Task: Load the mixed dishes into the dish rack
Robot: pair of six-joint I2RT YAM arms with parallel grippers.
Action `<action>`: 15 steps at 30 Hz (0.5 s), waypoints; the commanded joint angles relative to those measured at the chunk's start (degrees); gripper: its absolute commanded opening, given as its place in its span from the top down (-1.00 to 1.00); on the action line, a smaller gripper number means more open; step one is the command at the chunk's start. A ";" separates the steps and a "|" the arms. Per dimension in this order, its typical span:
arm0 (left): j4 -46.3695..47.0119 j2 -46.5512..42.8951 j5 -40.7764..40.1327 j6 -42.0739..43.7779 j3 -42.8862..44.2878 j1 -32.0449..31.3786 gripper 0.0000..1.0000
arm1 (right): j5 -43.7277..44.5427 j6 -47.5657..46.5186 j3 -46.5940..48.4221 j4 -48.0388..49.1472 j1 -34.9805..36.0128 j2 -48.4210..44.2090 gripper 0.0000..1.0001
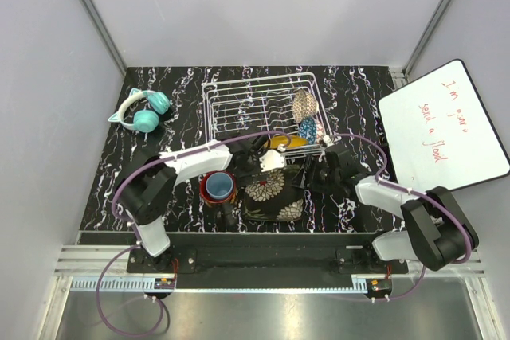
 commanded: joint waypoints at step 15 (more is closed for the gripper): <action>-0.31 4.17 5.06 -3.19 4.36 -3.87 -0.48 | -8.62 -0.39 -4.29 0.44 0.10 -9.61 -0.03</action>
